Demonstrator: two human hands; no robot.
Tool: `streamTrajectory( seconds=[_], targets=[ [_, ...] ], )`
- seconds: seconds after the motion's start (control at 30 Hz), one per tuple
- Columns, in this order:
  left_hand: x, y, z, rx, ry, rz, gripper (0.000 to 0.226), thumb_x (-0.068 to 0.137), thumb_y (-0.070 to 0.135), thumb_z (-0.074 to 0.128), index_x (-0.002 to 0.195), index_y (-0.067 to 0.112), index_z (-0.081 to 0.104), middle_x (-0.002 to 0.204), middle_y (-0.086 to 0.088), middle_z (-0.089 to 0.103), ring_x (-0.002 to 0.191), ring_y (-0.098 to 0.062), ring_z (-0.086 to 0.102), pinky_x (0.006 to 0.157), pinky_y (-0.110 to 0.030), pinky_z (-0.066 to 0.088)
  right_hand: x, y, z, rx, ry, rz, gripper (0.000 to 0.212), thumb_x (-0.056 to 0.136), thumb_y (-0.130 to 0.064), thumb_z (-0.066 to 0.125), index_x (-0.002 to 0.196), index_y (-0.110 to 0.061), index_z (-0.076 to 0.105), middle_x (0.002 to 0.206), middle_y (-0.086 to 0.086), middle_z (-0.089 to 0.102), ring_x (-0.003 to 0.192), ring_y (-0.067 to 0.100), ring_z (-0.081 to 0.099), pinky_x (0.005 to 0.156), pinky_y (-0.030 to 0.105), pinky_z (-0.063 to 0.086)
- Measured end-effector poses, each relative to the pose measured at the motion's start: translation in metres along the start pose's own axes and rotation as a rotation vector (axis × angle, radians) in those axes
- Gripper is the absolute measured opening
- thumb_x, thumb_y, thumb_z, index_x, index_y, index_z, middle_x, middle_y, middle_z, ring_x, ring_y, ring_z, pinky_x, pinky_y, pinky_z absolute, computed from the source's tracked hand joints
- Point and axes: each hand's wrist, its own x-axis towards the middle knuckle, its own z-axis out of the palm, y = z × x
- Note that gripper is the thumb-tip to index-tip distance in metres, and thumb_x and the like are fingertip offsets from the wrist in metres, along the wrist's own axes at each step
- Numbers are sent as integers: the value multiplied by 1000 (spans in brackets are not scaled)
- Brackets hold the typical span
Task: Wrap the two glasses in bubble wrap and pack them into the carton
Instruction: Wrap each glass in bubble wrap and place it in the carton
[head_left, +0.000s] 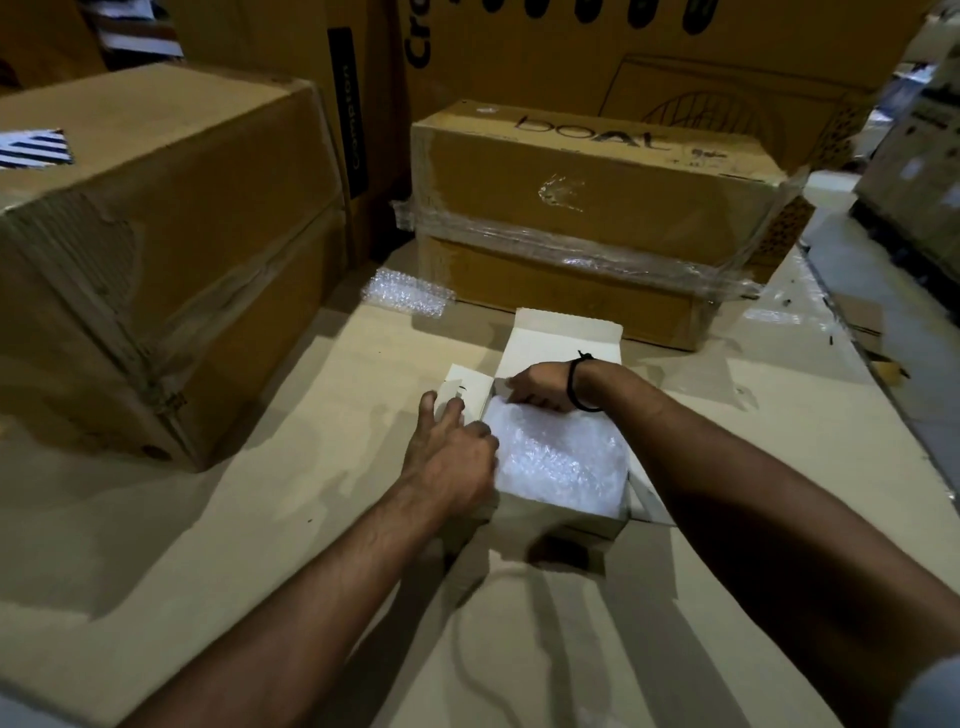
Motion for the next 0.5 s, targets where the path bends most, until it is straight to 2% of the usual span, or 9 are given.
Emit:
streamTrajectory(
  seconds=[0.03,0.07,0.1,0.13,0.23,0.3,0.33,0.43,0.5],
  targets=[
    [3,1,-2,12,-54,1,32,89,33,45,114,25,63,127,3,60,139,-32,26,109,-59,0,-2,0,-4,32,-4,32,44,100,-35,38,116,-3,64,120,27,60,100,34,60,81,30,45],
    [7,3,-3,20,-96,-11,31,91,33,44,114,26,64,128,2,59,142,-32,22,111,-59,-3,-5,-1,-9,48,-3,63,55,101,-43,32,128,-1,56,136,23,51,124,39,49,101,36,42],
    [11,4,-4,27,-128,-27,30,92,33,44,113,27,65,128,1,60,143,-32,20,112,-59,-6,-7,-2,-13,52,0,80,63,101,-47,27,133,1,50,141,23,44,133,41,39,110,40,34],
    [16,5,-5,34,-152,-44,30,92,34,45,111,28,67,127,0,61,142,-32,20,112,-59,-8,-9,-1,-15,45,1,96,67,100,-51,25,134,2,50,142,22,44,133,41,38,111,41,33],
    [25,3,-6,19,-157,-66,27,90,37,48,104,28,69,119,-3,66,136,-29,28,111,-58,-5,-5,10,-10,19,20,123,66,98,-55,27,123,-3,60,134,21,54,121,35,53,95,38,43],
    [24,2,-8,-20,-86,-64,26,89,38,51,102,27,70,112,-1,68,130,-27,36,109,-55,0,-2,17,-4,36,-4,120,61,93,-62,30,108,-13,64,124,23,59,99,30,58,86,38,44],
    [22,2,-8,-48,-22,-55,26,88,37,52,106,28,70,111,1,68,126,-25,40,108,-53,3,-2,20,-3,40,-16,105,63,91,-66,29,105,-15,64,118,22,60,95,29,56,89,40,45],
    [11,5,-3,-172,184,44,33,91,34,53,123,33,62,123,9,65,121,-19,48,109,-45,10,-15,24,-15,64,15,64,74,95,-62,23,122,-4,60,131,17,57,123,35,52,108,42,39],
    [5,8,3,-271,185,166,35,95,38,46,127,35,59,128,12,62,121,-15,49,110,-45,14,-24,27,-28,101,57,56,75,96,-61,19,121,-3,59,128,16,60,112,30,58,99,37,44]
  ],
)
